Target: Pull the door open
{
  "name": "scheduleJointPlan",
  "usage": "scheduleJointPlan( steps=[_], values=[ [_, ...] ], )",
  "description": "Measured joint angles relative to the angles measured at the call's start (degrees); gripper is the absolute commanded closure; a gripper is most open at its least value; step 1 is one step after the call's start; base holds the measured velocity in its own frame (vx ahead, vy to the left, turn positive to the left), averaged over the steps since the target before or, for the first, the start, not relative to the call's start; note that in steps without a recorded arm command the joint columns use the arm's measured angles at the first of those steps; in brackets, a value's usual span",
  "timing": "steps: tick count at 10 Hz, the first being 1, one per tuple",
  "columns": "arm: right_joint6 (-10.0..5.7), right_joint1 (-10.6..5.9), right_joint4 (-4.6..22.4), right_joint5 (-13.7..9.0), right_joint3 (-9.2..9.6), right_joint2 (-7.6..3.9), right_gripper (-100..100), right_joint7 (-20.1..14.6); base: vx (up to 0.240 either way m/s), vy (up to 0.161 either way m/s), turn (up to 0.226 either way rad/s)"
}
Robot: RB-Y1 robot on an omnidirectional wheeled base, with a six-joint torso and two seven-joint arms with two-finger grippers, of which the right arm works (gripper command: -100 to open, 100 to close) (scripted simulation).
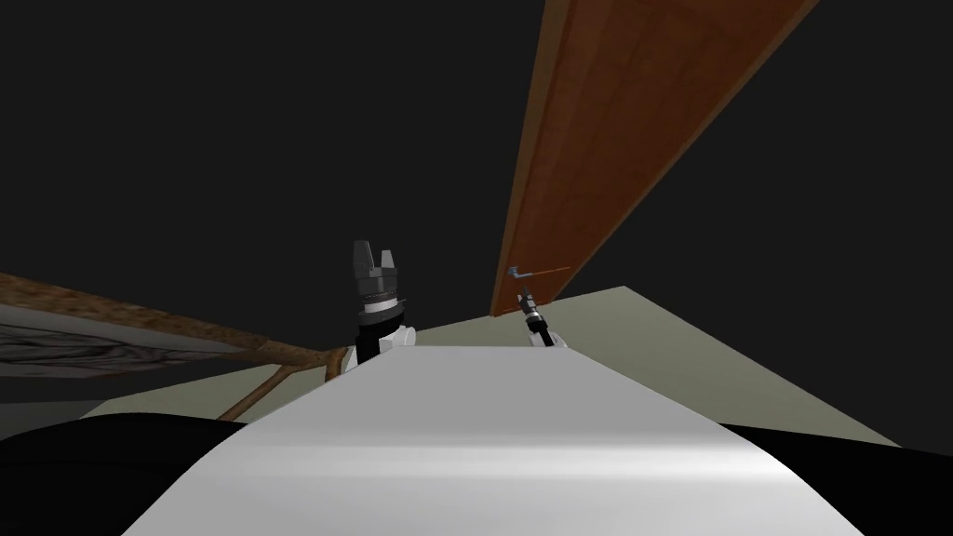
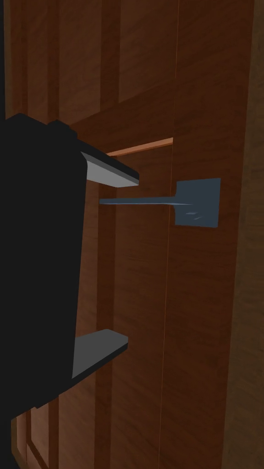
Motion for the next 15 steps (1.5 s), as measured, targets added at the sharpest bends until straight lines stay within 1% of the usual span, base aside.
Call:
scheduleJointPlan(
  steps=[2, 3, 6, 9, 12, 13, 14, 15],
  values=[
    [-0.63, -1.04, 2.7, 0.2, -0.03, -0.35, -100, -0.6, 0.042, -0.107, 0.081],
    [-0.84, -1.23, 3.6, 0.3, -0.02, -0.40, -100, -0.9, 0.035, -0.112, 0.081],
    [-2.34, -3.32, 8.7, 0.6, -0.14, -0.82, -100, -1.6, 0.033, -0.101, 0.095],
    [-2.95, -4.49, 12.0, 0.9, -0.14, -1.22, -100, -2.5, 0.024, -0.107, 0.062],
    [-4.08, -6.00, 15.8, 1.1, -0.22, -1.52, -100, -3.0, 0.014, -0.068, 0.050],
    [-4.16, -6.06, 15.9, 1.1, -0.23, -1.55, -100, -3.1, 0.108, 0.039, 0.220],
    [-4.13, -5.66, 15.8, 0.8, -0.82, -1.85, -100, -3.1, 0.160, 0.088, 0.208],
    [-4.01, -4.90, 15.1, 0.5, -1.34, -2.16, -100, -3.2, 0.193, 0.086, 0.166]
  ],
)
